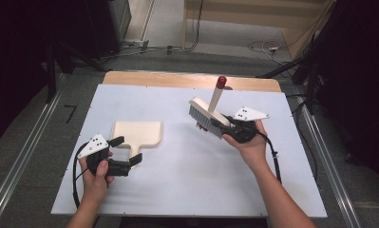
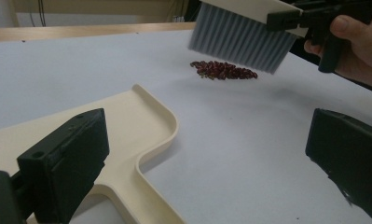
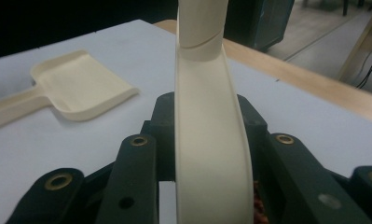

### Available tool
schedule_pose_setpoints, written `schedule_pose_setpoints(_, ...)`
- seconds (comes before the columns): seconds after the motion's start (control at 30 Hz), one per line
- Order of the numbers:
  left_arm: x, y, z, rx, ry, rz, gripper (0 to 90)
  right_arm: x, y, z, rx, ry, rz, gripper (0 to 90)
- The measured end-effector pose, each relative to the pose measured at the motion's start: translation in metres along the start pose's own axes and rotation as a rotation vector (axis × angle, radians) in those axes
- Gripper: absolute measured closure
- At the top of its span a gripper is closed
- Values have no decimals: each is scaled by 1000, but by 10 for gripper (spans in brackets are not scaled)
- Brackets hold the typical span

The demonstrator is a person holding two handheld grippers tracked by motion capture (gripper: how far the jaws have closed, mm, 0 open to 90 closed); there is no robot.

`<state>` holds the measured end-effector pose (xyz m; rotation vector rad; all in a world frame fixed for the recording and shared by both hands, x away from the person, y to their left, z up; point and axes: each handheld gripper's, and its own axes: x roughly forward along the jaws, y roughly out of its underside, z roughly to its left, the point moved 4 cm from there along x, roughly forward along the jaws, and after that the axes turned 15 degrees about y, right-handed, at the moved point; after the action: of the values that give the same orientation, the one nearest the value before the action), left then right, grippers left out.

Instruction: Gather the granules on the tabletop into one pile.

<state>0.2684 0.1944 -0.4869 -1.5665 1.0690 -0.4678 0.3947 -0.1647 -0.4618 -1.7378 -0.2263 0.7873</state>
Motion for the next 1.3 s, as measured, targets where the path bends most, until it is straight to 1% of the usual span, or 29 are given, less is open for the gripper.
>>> schedule_pose_setpoints(0.07,0,0,0,1,2,-2,0,3,6,12,69,-14,27,657)
schedule_pose_setpoints(0.1,0,0,0,1,2,-2,0,5,8,15,88,-20,39,657)
schedule_pose_setpoints(0.13,0,0,0,1,2,-2,0,7,11,19,106,-26,63,657)
schedule_pose_setpoints(0.17,0,0,0,2,2,-3,0,10,15,21,101,-21,85,658)
schedule_pose_setpoints(0.27,-1,-1,0,2,0,-7,0,16,23,22,84,23,130,657)
schedule_pose_setpoints(0.37,-1,-1,1,0,0,-6,0,16,26,16,112,60,132,658)
schedule_pose_setpoints(0.47,-1,0,1,2,1,-3,0,14,27,9,121,92,134,657)
schedule_pose_setpoints(0.57,0,0,0,2,3,-2,0,12,27,4,124,116,136,658)
schedule_pose_setpoints(0.7,0,0,0,1,4,-5,0,9,29,1,145,139,139,657)
schedule_pose_setpoints(0.87,1,0,-1,3,3,-1,0,7,30,-1,156,154,138,657)
schedule_pose_setpoints(0.93,1,0,-1,3,3,0,0,5,30,-1,168,146,137,657)
schedule_pose_setpoints(1.03,1,0,0,4,2,1,0,1,25,1,187,119,109,657)
schedule_pose_setpoints(1.1,1,0,-1,2,2,-2,0,-5,20,1,188,121,78,657)
schedule_pose_setpoints(1.13,0,0,-1,0,3,-3,0,-9,17,0,195,131,68,657)
schedule_pose_setpoints(1.2,-1,-1,-1,1,1,-7,0,-16,12,-3,206,169,47,657)
schedule_pose_setpoints(1.23,-1,-1,-2,1,3,-10,0,-21,10,-6,215,205,47,657)
schedule_pose_setpoints(1.3,-2,-1,-3,-1,4,-15,0,-28,11,-13,218,275,51,657)
